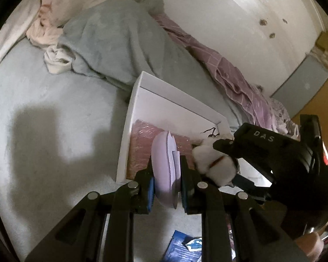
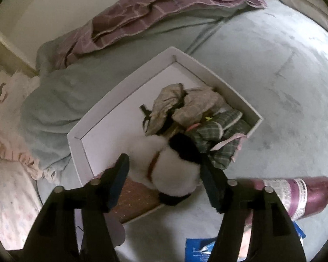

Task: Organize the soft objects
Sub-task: 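Carry both items over white box and open right tool to drop plush toy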

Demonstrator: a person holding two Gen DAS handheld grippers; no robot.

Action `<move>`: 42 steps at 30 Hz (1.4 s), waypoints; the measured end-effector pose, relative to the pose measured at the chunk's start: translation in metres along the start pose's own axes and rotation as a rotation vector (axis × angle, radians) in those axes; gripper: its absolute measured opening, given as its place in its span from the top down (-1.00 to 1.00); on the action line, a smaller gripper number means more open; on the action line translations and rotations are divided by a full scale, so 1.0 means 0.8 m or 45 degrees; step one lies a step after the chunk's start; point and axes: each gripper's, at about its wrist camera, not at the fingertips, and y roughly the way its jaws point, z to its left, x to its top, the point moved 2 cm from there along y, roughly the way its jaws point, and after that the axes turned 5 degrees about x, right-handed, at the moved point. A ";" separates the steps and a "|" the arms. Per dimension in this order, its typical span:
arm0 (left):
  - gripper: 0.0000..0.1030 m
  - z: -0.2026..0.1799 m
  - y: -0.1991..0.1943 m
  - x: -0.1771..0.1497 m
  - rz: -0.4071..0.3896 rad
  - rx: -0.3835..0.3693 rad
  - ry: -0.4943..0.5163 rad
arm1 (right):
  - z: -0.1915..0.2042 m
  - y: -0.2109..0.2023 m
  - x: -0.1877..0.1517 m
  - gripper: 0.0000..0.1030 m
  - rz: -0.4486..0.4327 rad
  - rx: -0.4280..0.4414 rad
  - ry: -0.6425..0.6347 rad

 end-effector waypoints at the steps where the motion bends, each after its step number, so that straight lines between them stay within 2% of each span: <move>1: 0.66 0.002 0.000 0.001 -0.003 -0.010 -0.011 | 0.002 0.001 -0.001 -0.39 0.007 0.008 -0.017; 8: 0.65 0.005 -0.001 0.000 -0.003 -0.028 -0.021 | 0.002 -0.014 -0.005 -0.40 0.135 0.103 -0.173; 10: 0.65 0.005 0.000 0.000 -0.002 -0.041 -0.020 | 0.002 -0.026 -0.001 -0.40 0.129 0.103 -0.261; 13: 0.65 0.003 -0.001 -0.002 -0.005 -0.069 -0.014 | 0.011 -0.046 0.011 -0.37 0.051 0.054 -0.466; 15: 0.66 -0.001 -0.001 -0.002 -0.009 -0.114 -0.009 | 0.020 -0.048 0.021 -0.34 0.018 0.040 -0.617; 18: 0.66 -0.007 0.002 -0.002 -0.012 -0.206 -0.019 | 0.032 -0.026 0.027 -0.12 0.138 0.067 -0.795; 20: 0.66 -0.009 0.010 0.001 -0.006 -0.294 -0.044 | 0.035 -0.010 0.029 0.03 0.200 0.089 -0.857; 22: 0.66 -0.009 0.022 0.004 0.013 -0.364 -0.072 | 0.035 -0.001 0.030 0.03 0.221 0.069 -0.871; 23: 0.66 -0.009 0.032 0.007 0.039 -0.353 -0.085 | 0.033 0.007 0.032 0.03 0.233 0.017 -0.883; 24: 0.66 -0.009 0.043 0.010 0.064 -0.288 -0.084 | 0.031 0.011 0.032 0.03 0.238 0.003 -0.893; 27: 0.66 -0.014 0.062 0.012 0.110 -0.058 -0.033 | 0.032 0.018 0.029 0.04 0.297 0.046 -0.908; 28: 0.65 -0.016 0.064 0.011 0.119 -0.032 -0.021 | 0.033 0.019 0.027 0.06 0.312 0.050 -0.921; 30: 0.65 -0.016 0.062 0.012 0.122 -0.018 -0.026 | 0.036 0.024 0.019 0.15 0.349 0.040 -0.956; 33: 0.65 -0.015 0.065 0.013 0.128 0.014 -0.029 | 0.034 0.033 0.019 0.33 0.382 0.005 -0.927; 34: 0.65 -0.014 0.066 0.012 0.129 0.017 -0.032 | 0.033 0.032 0.020 0.44 0.373 0.001 -0.910; 36: 0.65 -0.011 0.066 0.012 0.138 0.018 -0.047 | 0.034 0.024 0.022 0.84 0.328 -0.027 -0.886; 38: 0.65 -0.010 0.067 0.013 0.143 0.020 -0.055 | 0.036 0.016 0.026 0.90 0.263 -0.086 -0.856; 42: 0.65 -0.009 0.068 0.012 0.148 0.023 -0.060 | 0.049 0.024 0.018 0.90 0.219 -0.160 -0.835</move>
